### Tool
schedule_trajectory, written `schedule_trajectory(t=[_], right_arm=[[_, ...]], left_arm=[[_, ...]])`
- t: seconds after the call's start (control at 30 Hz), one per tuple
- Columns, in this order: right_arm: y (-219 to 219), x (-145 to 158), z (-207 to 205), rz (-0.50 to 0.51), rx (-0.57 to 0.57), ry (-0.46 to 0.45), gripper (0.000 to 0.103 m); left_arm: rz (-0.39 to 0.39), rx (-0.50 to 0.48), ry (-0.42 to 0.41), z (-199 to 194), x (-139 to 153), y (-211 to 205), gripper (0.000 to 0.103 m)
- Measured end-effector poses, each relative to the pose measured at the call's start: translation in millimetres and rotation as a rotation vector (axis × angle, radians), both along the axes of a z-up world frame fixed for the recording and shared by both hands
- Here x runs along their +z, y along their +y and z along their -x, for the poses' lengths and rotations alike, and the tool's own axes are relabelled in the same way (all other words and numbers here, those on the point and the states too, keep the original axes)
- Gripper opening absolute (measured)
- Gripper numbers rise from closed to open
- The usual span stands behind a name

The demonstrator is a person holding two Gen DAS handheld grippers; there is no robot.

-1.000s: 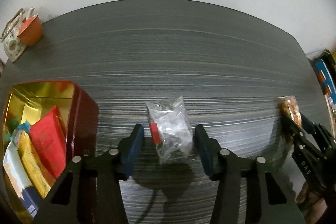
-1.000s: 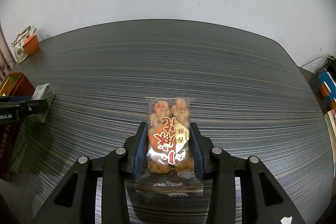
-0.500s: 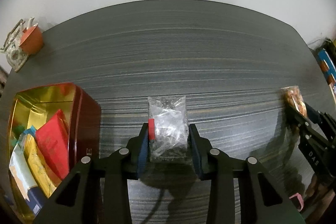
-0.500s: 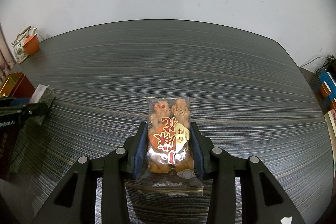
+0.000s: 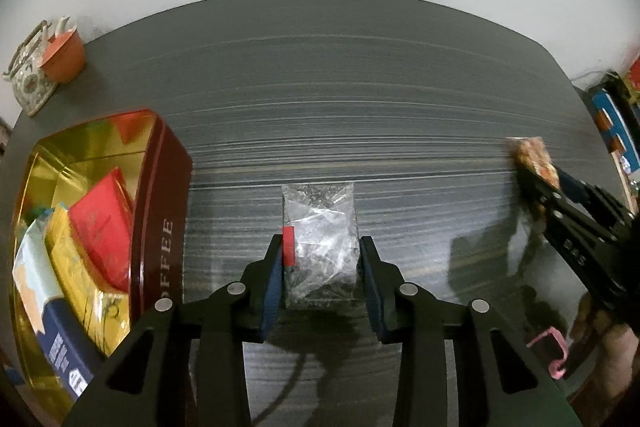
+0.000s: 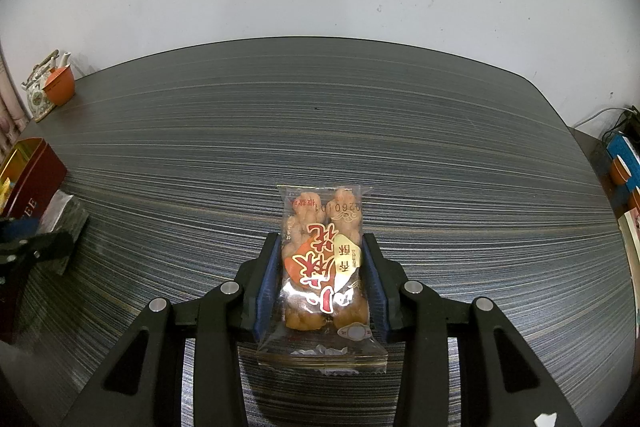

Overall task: Organize snacks
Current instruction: 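Carry the red-tagged bag into the tray and open the left gripper while the right holds the twisted-snack packet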

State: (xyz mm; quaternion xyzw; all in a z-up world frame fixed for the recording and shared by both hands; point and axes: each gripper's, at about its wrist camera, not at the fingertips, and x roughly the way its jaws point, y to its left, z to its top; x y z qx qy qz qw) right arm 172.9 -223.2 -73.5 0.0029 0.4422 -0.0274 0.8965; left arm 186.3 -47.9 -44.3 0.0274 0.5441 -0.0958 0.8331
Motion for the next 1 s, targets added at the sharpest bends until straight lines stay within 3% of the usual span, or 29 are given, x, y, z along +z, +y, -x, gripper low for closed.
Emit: schedule_trajectory(t=[0.6,0.83,1.0], right_arm=[[-0.9,0.1,0.0,0.0,0.0,0.0,0.038],[-1.2,-0.1,0.5,-0.001,0.0,0.0,0.038],[-1.3,-0.2,0.6,-0.002,0.005,-0.004,0.038]], left_arm=[[0.039,-0.028,-0.108,46.7,63.9,13.7,0.037],[0.034,0.002,-0.13,46.7,81.2,46.8,0.037],[-0.013,0.039,-0.128,48.8,80.2,80.4,0.037]])
